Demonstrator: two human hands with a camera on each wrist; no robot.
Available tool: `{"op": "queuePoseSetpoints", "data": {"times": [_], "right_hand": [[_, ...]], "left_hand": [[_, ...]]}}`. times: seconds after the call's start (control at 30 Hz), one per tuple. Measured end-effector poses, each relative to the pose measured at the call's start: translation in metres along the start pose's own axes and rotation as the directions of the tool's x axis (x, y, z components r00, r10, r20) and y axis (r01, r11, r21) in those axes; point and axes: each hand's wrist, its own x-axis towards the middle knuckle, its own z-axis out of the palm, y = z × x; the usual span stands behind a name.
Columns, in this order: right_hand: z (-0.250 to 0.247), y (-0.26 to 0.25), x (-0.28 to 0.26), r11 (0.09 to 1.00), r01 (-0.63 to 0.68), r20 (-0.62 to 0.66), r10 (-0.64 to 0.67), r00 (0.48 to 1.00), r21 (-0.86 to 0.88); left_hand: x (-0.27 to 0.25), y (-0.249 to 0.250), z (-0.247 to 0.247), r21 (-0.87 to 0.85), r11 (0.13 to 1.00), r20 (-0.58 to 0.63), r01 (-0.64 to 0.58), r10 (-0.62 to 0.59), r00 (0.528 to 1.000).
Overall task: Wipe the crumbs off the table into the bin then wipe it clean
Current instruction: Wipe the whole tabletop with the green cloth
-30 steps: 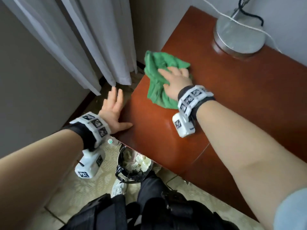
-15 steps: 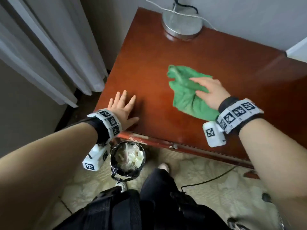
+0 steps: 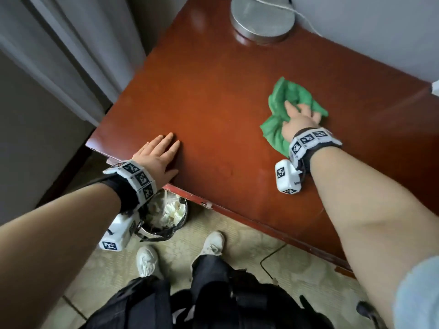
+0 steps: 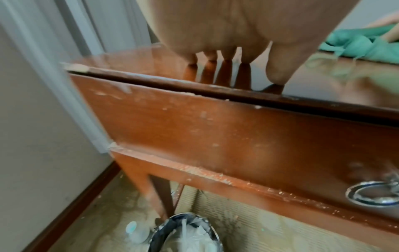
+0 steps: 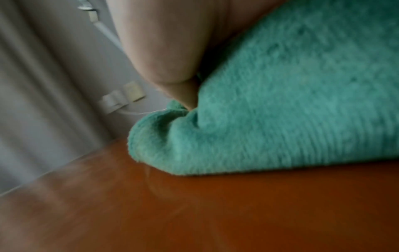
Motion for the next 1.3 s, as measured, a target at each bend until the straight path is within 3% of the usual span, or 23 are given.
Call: {"op": "queuePoseSetpoints", "data": {"times": [0.03, 0.1, 0.17, 0.23, 0.3, 0.33, 0.43, 0.5, 0.67, 0.77, 0.87, 0.97, 1.07, 1.13, 1.2, 1.3], "right_hand": [[0.005, -0.018, -0.007, 0.991, 0.13, 0.012, -0.13, 0.991, -0.03], [0.021, -0.052, -0.034, 0.92, 0.384, 0.079, -0.378, 0.922, -0.08], [0.037, -0.073, -0.075, 0.805, 0.589, 0.215, -0.566, 0.796, -0.064], [0.049, -0.079, -0.117, 0.688, 0.725, 0.365, -0.674, 0.642, -0.005], [0.052, -0.077, -0.153, 0.62, 0.784, 0.385, -0.732, 0.562, 0.034], [0.049, -0.074, -0.168, 0.619, 0.784, 0.328, -0.753, 0.571, 0.056], [0.027, -0.064, -0.207, 0.69, 0.703, 0.077, -0.721, 0.689, 0.172], [0.011, -0.056, -0.231, 0.709, 0.678, -0.012, -0.689, 0.724, 0.195], [-0.015, -0.035, -0.283, 0.751, 0.629, -0.161, -0.608, 0.778, 0.202], [-0.029, -0.017, -0.304, 0.773, 0.571, -0.235, -0.521, 0.82, 0.278], [-0.045, 0.01, -0.316, 0.762, 0.502, -0.327, -0.392, 0.86, 0.409], [-0.056, 0.043, -0.322, 0.669, 0.356, -0.228, -0.274, 0.934, 0.652], [-0.06, 0.082, -0.321, 0.381, 0.232, -0.135, -0.266, 0.955, 0.895], [-0.065, 0.111, -0.32, 0.278, 0.144, -0.098, -0.174, 0.98, 0.95], [-0.068, 0.145, -0.319, 0.358, 0.089, -0.058, -0.096, 0.994, 0.929], [-0.072, 0.192, -0.32, 0.6, 0.066, -0.021, -0.082, 0.996, 0.797]], "left_hand": [[-0.006, -0.006, 0.002, -0.016, 0.999, 0.002, 0.034, -0.034, 0.999], [-0.02, -0.016, 0.004, -0.097, 0.989, 0.002, 0.111, -0.111, 0.994], [-0.032, -0.02, 0.002, -0.215, 0.96, -0.019, 0.181, -0.189, 0.982], [-0.045, -0.016, -0.006, -0.335, 0.923, -0.048, 0.19, -0.218, 0.975], [-0.061, -0.005, -0.016, -0.454, 0.879, -0.034, 0.147, -0.182, 0.983], [-0.07, 0.001, -0.019, -0.506, 0.852, -0.014, 0.131, -0.16, 0.987], [-0.097, 0.019, -0.022, -0.605, 0.795, -0.026, 0.036, -0.065, 0.998], [-0.113, 0.027, -0.026, -0.661, 0.75, -0.051, -0.025, -0.011, 0.999], [-0.146, 0.047, -0.047, -0.871, 0.478, -0.07, -0.117, 0.114, 0.991], [-0.163, 0.067, -0.066, -0.848, 0.48, -0.148, -0.224, 0.19, 0.97], [-0.176, 0.09, -0.089, -0.841, 0.422, -0.217, -0.339, 0.311, 0.925], [-0.185, 0.122, -0.108, -0.803, 0.406, -0.248, -0.436, 0.437, 0.864], [-0.19, 0.163, -0.118, -0.748, 0.411, -0.249, -0.521, 0.554, 0.795], [-0.191, 0.19, -0.121, -0.707, 0.422, -0.246, -0.567, 0.605, 0.757], [-0.19, 0.217, -0.121, -0.672, 0.44, -0.238, -0.596, 0.633, 0.736], [-0.188, 0.261, -0.12, -0.648, 0.443, -0.228, -0.62, 0.664, 0.712]]}}
